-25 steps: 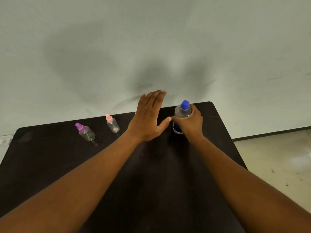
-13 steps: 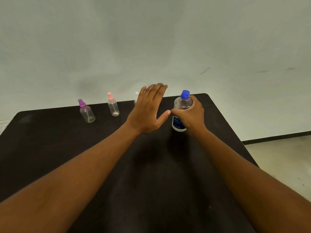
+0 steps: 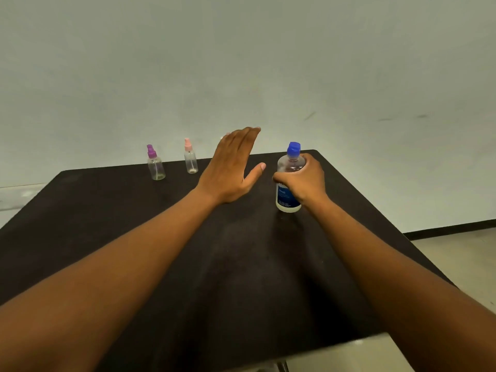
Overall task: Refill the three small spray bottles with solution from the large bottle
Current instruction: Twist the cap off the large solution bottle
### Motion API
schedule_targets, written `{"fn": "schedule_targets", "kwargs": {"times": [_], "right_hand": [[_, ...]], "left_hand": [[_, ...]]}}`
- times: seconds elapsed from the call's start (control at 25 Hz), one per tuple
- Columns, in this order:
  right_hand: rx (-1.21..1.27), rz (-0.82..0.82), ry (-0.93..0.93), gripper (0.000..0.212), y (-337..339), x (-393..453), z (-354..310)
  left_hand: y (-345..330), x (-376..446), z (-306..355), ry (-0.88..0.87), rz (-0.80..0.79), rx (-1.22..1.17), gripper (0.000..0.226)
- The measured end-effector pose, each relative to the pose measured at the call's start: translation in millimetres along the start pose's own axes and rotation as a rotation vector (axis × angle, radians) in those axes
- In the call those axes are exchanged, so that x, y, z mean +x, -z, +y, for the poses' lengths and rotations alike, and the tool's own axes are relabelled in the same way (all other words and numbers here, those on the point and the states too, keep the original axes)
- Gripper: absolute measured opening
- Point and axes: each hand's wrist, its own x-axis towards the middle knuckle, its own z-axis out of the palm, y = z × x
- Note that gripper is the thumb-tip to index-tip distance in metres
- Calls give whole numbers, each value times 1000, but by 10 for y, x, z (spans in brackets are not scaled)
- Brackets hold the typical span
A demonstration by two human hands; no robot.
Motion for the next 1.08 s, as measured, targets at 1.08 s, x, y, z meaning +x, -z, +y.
{"fn": "schedule_targets", "kwargs": {"times": [1.08], "right_hand": [[-34,-34,10,59,551,-727,-574]], "left_hand": [[881,670,1281,140,-284,-196,13]]}}
